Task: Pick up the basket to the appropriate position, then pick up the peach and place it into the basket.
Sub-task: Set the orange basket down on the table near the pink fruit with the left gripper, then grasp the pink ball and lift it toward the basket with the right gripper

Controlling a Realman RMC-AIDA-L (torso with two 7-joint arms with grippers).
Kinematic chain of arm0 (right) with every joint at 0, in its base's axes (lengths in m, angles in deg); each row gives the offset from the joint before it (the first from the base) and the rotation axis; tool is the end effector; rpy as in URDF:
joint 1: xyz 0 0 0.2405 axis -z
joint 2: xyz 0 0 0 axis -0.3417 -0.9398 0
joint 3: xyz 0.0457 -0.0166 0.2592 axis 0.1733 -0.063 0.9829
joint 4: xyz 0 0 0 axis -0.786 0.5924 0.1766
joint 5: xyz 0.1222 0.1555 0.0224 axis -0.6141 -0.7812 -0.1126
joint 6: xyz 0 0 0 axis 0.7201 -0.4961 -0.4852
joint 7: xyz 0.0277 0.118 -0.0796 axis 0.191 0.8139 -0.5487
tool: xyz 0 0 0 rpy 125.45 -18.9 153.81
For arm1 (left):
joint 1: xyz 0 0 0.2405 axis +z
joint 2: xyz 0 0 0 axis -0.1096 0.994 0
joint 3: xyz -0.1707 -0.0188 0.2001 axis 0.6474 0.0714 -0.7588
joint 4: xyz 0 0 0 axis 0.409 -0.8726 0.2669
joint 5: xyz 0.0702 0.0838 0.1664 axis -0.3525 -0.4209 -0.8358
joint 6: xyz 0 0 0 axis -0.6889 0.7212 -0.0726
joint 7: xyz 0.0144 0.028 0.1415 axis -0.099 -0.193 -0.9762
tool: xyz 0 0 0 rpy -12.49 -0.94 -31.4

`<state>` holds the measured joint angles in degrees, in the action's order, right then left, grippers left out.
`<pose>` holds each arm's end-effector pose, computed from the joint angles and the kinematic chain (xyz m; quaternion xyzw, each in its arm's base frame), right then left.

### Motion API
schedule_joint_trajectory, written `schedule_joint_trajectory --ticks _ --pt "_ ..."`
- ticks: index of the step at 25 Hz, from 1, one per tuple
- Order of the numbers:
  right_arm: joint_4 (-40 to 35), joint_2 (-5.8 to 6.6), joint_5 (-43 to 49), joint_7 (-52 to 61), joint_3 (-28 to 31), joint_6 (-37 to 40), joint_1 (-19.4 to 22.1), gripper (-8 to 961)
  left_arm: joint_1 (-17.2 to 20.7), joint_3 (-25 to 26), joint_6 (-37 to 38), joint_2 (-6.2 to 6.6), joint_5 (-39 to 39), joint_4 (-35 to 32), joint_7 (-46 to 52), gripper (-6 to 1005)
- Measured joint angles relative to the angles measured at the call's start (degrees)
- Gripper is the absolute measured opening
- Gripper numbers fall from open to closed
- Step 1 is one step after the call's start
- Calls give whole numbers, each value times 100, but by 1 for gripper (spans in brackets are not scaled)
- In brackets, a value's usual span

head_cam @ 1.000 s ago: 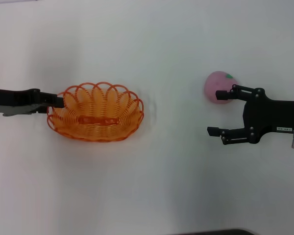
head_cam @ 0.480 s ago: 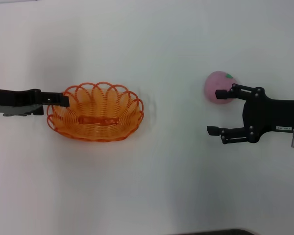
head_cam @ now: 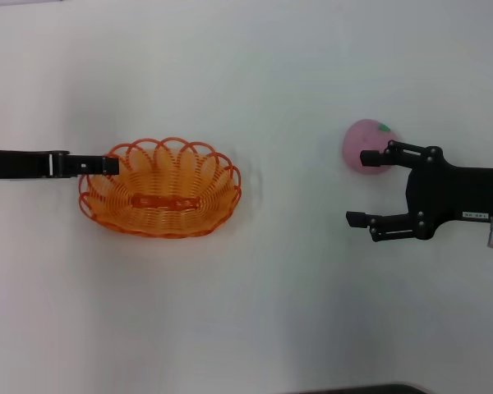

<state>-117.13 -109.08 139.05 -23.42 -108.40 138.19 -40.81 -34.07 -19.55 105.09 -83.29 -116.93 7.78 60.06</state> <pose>0.3158 0.2658 -0.0102 -0.9609 0.1005 0.1917 0.1727 -0.2803 0.3293 0.0060 -0.8129 -0.5535 -0.0771 0.1636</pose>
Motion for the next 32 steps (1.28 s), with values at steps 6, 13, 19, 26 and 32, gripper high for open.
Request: schedule_joint_trajectory --ticks 6,13,19,26,32 --pt "8 0 0 14 0 -47 -9 947 209 19 78 45 308 -63 -1179 896" --pt "33 0 1 16 0 -121 -18 947 493 86 358 -13 703 -56 -3042 892" --pt "42 -2 1 16 0 -140 -18 947 589 229 497 -7 1044 -50 -3509 892" --pt "42 -7 1 16 6 -152 -17 947 661 416 701 7 1048 2 -3938 891" --pt "56 -9 -3 16 65 -169 -7 947 884 908 1064 11 1062 173 -4510 891"
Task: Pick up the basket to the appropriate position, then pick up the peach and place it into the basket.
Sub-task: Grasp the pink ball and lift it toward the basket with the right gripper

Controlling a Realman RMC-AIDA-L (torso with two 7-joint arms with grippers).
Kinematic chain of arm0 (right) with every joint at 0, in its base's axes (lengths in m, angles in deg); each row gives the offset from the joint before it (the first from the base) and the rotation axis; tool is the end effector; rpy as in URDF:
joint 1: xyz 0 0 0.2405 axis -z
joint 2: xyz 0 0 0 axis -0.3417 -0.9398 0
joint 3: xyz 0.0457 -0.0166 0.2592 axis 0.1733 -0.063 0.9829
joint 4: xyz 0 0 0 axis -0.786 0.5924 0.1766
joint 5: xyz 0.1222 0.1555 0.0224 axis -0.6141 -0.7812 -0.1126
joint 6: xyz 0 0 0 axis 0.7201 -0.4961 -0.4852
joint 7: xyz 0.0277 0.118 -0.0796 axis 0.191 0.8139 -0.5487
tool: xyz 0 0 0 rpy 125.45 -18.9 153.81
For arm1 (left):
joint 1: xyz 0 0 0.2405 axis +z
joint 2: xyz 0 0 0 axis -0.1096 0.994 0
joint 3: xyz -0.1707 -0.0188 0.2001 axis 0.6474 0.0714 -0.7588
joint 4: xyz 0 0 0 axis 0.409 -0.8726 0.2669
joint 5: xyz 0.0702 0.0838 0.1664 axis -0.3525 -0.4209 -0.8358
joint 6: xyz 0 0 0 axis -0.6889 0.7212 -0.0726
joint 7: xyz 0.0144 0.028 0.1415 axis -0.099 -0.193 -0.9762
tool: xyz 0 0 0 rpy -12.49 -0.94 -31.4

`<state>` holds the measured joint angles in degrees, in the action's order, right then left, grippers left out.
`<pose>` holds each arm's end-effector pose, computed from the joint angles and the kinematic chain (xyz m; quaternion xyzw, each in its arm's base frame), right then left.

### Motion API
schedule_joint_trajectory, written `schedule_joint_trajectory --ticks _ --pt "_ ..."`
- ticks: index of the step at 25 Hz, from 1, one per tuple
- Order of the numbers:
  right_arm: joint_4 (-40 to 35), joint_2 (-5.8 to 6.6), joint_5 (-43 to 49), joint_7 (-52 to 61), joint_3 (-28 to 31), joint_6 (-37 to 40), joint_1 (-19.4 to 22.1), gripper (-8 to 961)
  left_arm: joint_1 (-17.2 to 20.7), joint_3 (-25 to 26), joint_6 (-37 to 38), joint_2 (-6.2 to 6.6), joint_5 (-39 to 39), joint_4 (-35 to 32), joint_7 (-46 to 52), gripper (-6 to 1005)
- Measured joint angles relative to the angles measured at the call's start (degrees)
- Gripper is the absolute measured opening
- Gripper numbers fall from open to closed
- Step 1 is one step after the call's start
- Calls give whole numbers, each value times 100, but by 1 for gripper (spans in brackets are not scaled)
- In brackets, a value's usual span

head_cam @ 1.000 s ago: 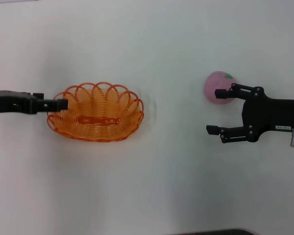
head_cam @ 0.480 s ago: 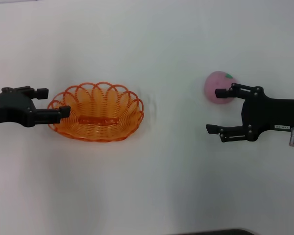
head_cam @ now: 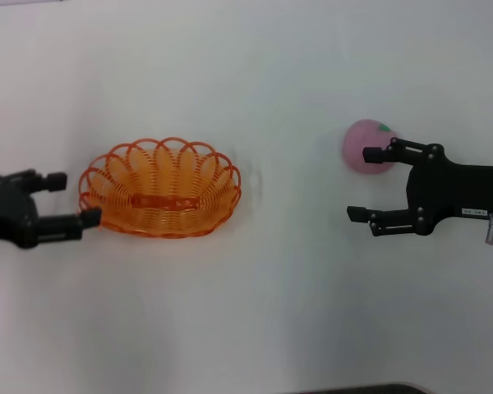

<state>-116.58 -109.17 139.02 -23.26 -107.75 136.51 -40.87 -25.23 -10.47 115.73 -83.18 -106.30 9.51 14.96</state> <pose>0.3191 0.2682 -0.0111 -0.9583 0.1108 0.1874 0.1850 -0.3073 0.2730 0.0206 -0.9275 -0.3022 -0.1435 0.1666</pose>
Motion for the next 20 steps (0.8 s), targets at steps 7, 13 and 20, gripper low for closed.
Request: schedule_joint_trajectory --ticks 7,13,20 --pt "51 0 -13 -31 102 -10 24 946 507 423 244 -23 -41 118 -914 892" --pt "62 0 -15 -40 113 7 35 946 687 535 203 -51 -69 583 -1598 891" --pt "127 0 -15 -44 112 -6 23 946 686 675 236 -45 -72 709 -1755 889"
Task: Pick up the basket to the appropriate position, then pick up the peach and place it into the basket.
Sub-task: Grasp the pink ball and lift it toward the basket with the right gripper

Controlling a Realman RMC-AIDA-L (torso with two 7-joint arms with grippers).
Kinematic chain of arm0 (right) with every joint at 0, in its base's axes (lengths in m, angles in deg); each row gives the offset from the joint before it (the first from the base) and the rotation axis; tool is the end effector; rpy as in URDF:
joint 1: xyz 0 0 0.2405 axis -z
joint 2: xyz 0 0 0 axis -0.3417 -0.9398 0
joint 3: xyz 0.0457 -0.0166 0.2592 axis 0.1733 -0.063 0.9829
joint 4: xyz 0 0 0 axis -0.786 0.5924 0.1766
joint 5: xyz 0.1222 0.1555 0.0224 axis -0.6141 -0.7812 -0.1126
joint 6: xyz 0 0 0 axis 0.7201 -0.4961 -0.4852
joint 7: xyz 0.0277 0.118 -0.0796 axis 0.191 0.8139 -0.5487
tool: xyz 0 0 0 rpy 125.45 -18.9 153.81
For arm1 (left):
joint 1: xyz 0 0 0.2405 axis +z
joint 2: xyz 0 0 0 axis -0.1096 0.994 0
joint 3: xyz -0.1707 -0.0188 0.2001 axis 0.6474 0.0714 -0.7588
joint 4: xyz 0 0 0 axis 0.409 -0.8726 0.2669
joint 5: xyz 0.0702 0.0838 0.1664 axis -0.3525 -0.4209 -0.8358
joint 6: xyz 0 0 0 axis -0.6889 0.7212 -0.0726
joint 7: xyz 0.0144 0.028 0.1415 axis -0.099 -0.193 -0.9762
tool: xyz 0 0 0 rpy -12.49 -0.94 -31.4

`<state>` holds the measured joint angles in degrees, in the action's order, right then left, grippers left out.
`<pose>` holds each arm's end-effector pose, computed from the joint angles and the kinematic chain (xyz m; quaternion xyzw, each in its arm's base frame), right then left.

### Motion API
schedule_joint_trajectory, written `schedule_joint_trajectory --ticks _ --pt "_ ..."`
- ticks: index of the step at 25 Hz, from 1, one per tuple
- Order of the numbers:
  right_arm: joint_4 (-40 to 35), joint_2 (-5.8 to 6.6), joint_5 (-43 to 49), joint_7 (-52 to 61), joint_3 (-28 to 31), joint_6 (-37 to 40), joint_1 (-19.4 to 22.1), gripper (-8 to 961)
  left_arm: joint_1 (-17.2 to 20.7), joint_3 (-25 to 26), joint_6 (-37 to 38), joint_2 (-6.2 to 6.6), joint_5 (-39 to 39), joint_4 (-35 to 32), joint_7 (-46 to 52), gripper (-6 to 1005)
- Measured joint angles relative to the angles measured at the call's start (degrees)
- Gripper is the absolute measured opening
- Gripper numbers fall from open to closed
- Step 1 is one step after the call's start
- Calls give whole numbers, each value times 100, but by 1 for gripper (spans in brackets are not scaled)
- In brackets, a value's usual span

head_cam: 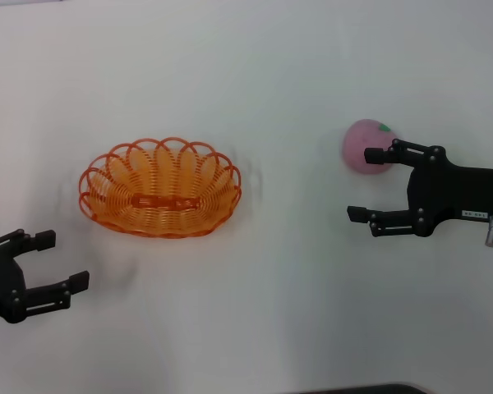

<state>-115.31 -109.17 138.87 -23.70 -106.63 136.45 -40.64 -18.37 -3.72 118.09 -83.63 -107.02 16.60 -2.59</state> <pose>0.3213 0.2655 -0.0124 -0.9546 0.1206 0.1953 0.1898 -0.3449 0.2167 0.0078 -0.9291 -0.2774 -0.1624 0.1827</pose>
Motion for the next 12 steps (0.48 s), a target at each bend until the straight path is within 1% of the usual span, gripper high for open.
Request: schedule_joint_trajectory --ticks 8,12 --pt "17 8 0 101 -1 -8 18 946 -34 1 -50 10 36 5 -10 888" --pt "-45 49 0 615 28 68 18 946 -68 88 -39 20 81 8 -4 888"
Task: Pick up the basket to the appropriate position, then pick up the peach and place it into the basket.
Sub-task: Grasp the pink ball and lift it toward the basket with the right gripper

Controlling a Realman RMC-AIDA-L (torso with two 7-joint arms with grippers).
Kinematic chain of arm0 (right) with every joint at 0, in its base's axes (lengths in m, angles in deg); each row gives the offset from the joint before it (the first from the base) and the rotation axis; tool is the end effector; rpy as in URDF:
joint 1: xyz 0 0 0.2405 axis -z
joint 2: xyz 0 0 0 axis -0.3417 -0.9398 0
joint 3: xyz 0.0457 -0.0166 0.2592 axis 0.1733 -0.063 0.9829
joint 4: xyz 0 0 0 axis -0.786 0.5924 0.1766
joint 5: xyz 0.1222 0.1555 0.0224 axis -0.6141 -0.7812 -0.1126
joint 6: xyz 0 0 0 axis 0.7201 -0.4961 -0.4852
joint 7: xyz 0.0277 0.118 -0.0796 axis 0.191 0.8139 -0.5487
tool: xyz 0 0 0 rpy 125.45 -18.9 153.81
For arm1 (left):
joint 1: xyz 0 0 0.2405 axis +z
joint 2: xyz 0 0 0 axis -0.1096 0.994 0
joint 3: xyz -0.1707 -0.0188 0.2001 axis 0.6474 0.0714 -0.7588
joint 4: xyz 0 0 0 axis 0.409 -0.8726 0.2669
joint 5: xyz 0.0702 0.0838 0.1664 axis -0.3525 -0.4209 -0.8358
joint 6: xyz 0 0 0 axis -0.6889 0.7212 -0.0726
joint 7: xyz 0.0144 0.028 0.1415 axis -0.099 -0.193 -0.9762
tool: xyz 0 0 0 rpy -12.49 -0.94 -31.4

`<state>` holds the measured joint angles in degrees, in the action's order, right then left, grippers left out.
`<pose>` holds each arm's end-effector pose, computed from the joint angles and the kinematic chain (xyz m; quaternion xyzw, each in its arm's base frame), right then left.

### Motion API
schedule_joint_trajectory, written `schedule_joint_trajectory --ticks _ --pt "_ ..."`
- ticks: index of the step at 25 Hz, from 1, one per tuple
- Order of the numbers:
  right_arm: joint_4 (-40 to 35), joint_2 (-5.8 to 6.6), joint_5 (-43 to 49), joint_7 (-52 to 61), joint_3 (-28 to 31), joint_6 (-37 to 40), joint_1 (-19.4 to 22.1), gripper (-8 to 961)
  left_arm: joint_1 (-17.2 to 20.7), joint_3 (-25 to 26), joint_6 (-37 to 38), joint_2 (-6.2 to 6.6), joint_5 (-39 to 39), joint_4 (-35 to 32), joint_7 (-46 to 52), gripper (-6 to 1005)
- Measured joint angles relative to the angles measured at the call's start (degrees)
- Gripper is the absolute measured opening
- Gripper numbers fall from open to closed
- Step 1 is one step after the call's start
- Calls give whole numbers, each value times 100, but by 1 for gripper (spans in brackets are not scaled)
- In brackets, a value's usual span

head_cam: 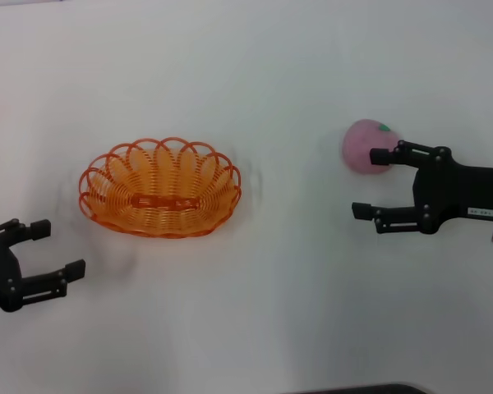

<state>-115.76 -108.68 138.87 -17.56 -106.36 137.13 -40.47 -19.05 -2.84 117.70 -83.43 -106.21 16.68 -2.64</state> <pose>0.3230 0.2654 -0.0071 -0.9472 0.1684 0.2040 0.1811 -0.3440 0.2227 0.0118 -0.9267 -0.2738 -0.1681 0.1950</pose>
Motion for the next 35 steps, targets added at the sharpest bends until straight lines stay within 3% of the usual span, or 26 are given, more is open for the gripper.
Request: schedule_joint_trajectory --ticks 10,16,35 --pt "-892 58 263 2512 -29 526 -134 947 33 130 98 2 261 9 -7 888" --pt "-1195 83 1197 4219 -38 592 -574 946 42 277 130 -1 497 0 -32 888" --pt "-2000 119 2291 5878 -38 592 -1066 944 33 274 195 0 618 16 -203 888"
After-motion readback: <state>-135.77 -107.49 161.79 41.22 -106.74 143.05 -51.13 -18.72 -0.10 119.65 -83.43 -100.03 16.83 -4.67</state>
